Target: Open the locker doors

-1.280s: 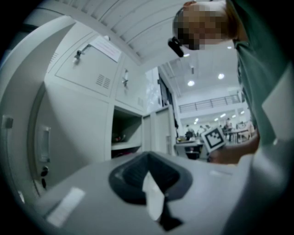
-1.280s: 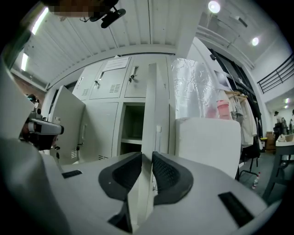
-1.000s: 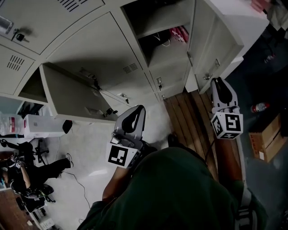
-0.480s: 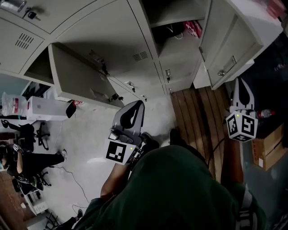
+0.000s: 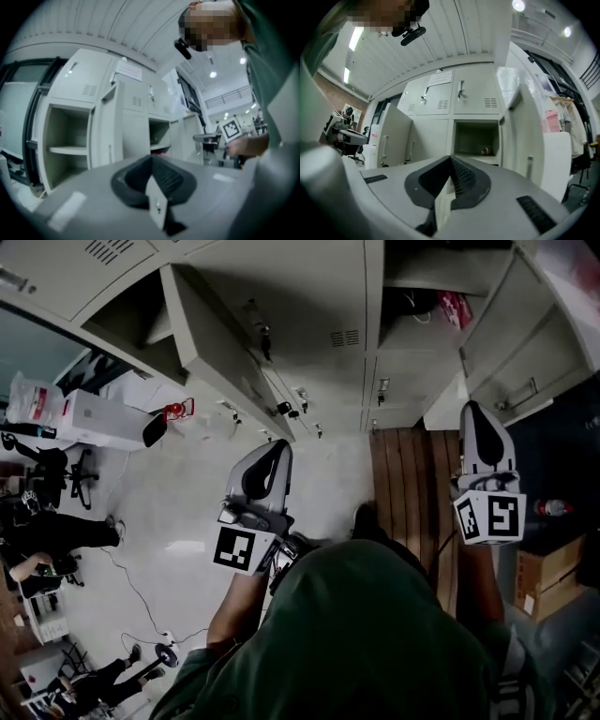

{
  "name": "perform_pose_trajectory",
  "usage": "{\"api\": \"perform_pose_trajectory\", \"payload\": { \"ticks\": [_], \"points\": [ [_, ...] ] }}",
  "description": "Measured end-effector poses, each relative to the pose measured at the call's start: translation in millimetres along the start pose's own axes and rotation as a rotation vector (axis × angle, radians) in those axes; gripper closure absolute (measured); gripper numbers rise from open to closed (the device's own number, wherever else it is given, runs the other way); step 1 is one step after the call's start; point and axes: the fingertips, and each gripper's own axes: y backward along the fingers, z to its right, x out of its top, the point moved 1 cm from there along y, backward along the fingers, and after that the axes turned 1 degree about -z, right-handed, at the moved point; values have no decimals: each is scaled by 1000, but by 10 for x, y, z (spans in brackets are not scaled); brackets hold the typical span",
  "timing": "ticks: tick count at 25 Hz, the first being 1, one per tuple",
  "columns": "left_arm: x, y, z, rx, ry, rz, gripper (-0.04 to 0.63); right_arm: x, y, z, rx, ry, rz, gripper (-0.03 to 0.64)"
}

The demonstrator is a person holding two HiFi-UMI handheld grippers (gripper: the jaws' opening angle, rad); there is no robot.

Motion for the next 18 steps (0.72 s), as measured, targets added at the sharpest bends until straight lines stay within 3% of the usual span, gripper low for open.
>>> {"api": "perform_pose_trajectory", "payload": {
  "ticks": [11, 18],
  "points": [
    [-40, 1220, -1405, 211, -30, 15, 592, 225, -669, -2129, 348, -8, 0, 612],
    [-228, 1967, -2044, 299, -18, 15, 592, 209, -831, -3170, 461, 4, -17, 612]
  ]
}}
